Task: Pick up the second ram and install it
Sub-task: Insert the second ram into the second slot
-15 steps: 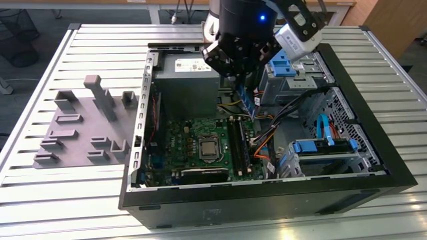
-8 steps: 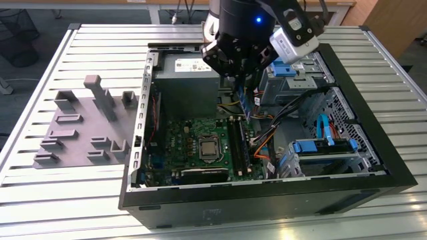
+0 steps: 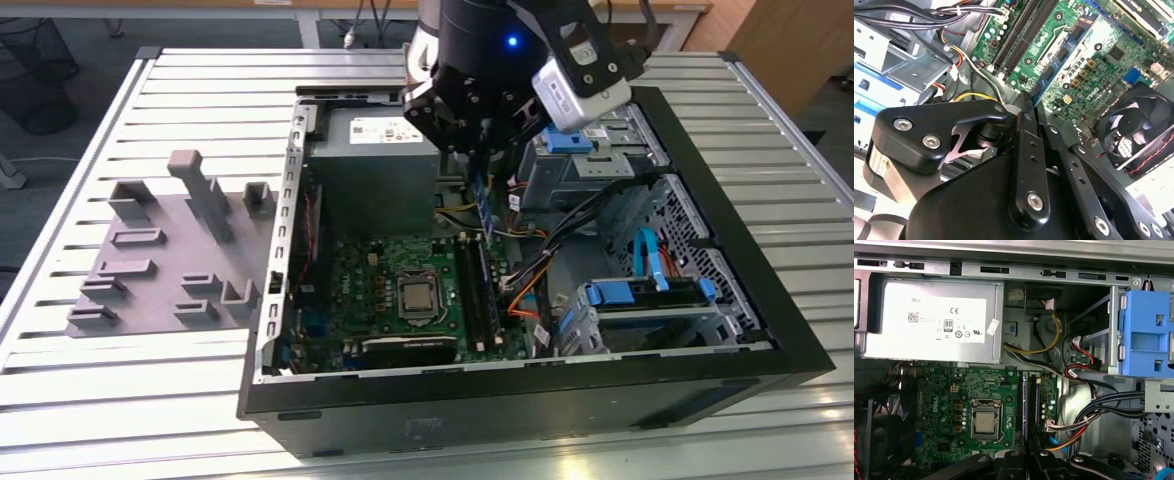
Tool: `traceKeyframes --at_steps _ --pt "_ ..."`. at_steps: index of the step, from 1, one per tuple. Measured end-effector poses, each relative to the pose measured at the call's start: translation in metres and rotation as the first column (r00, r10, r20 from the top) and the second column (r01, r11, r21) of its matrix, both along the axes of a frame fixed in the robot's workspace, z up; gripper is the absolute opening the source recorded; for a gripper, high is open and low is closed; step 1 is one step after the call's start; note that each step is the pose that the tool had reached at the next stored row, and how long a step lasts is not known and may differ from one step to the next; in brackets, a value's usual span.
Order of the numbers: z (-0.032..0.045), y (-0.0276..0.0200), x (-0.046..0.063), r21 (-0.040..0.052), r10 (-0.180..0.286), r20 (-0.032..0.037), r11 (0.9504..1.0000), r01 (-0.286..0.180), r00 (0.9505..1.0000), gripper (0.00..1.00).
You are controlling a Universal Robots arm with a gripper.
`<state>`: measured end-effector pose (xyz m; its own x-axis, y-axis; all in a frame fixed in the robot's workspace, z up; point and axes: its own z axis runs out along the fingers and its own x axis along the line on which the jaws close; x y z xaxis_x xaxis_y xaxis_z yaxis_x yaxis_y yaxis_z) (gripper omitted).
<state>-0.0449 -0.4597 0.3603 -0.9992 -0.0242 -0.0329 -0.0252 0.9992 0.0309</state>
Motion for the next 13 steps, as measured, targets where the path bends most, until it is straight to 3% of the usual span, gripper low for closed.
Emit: traceKeyframes --at_steps 8,9,12,13 --pt "-0.0003 0.0001 0.0018 0.0000 -0.003 -0.0029 1.0000 0.003 1.0000 0.14" --pt "-0.0005 0.0001 0.0019 0.0000 -0.005 -0.0071 1.0000 0.005 1.0000 0.14" --pt "-0.0009 0.0001 0.0024 -0.0003 -0.007 -0.0387 1.0000 0.007 0.9992 0.14" --pt "-0.0009 0.0000 0.0024 -0.0004 -0.008 -0.0428 1.0000 0.008 0.9991 0.14"
